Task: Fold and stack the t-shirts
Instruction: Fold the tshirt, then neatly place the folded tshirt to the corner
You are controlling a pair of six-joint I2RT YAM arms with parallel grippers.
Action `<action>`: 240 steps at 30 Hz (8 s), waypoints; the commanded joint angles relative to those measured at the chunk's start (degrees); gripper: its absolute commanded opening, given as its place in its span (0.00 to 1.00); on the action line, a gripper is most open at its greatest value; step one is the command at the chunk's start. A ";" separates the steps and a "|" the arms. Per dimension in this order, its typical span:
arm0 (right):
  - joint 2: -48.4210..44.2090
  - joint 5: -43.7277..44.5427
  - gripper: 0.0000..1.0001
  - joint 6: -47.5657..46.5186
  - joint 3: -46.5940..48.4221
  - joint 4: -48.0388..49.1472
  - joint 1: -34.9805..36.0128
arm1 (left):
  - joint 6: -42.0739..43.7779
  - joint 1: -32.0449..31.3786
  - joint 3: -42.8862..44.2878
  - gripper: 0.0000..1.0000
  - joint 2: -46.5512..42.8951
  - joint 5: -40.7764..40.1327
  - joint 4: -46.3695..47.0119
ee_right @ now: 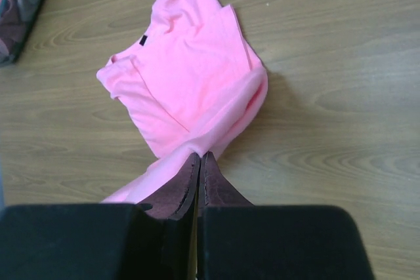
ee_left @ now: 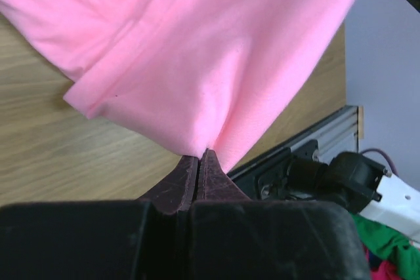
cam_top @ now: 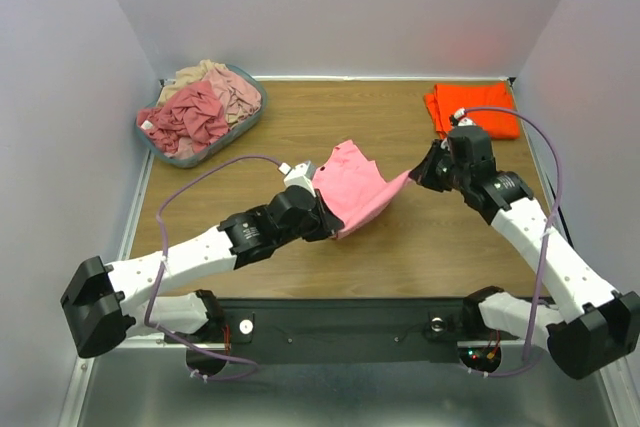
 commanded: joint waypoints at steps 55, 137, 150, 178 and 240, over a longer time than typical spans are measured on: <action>44.39 -21.95 1.00 -2.58 27.15 13.67 0.10 | 14.88 32.81 22.23 0.98 31.18 12.56 2.31; 41.04 9.68 0.61 0.14 -3.10 10.97 15.21 | 5.31 24.02 -14.24 0.99 -11.78 -15.47 -8.14; 46.58 16.71 0.23 2.78 -1.26 10.79 16.36 | 4.43 24.20 -14.15 0.98 -13.89 -16.70 -10.07; 47.98 24.10 0.00 -49.22 27.65 23.36 -8.07 | 3.99 24.73 -12.39 0.98 -12.05 -20.39 -14.03; 58.44 28.05 0.01 -54.26 56.40 24.59 -20.82 | 3.99 27.71 -9.23 0.98 -5.81 -21.35 -15.88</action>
